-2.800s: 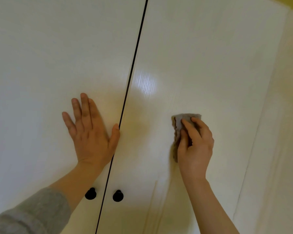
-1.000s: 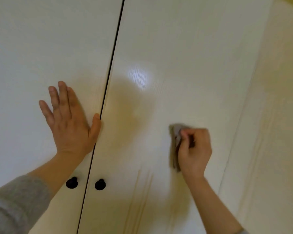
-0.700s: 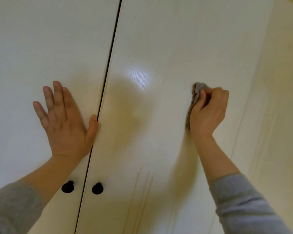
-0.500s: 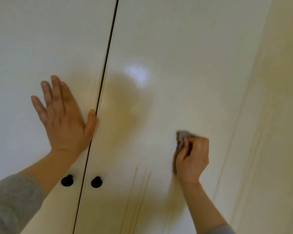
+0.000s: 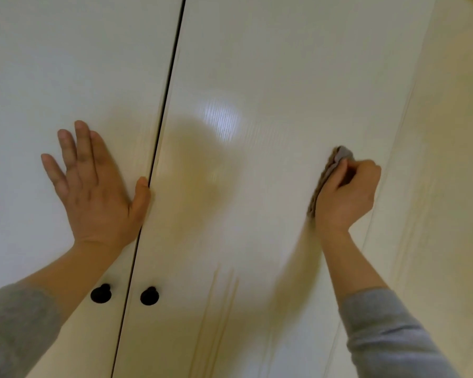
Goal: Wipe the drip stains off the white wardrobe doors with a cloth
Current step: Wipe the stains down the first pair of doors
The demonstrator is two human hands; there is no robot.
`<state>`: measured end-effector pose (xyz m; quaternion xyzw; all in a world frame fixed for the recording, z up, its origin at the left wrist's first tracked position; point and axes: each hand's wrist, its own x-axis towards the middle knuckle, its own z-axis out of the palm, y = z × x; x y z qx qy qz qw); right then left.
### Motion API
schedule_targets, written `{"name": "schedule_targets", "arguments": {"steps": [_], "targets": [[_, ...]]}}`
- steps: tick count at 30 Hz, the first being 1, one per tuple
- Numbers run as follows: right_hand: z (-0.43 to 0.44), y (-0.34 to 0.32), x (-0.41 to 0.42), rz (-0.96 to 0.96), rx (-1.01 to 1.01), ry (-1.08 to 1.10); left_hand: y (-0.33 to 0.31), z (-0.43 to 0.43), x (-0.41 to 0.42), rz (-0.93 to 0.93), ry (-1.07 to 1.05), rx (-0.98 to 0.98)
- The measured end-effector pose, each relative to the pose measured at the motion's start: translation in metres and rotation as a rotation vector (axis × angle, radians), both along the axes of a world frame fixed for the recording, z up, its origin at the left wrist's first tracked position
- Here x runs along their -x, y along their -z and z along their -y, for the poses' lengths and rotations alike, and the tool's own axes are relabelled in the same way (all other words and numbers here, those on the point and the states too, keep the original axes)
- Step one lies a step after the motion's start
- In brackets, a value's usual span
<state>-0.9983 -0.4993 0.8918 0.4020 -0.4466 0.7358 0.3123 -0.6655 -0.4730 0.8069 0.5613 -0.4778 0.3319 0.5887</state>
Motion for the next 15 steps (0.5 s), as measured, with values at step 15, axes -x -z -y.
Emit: {"name": "schedule_targets", "arguments": {"steps": [15], "targets": [[-0.021, -0.002, 0.024, 0.072, -0.006, -0.054, 0.000, -0.002, 0.000, 0.001, -0.003, -0.020]]}}
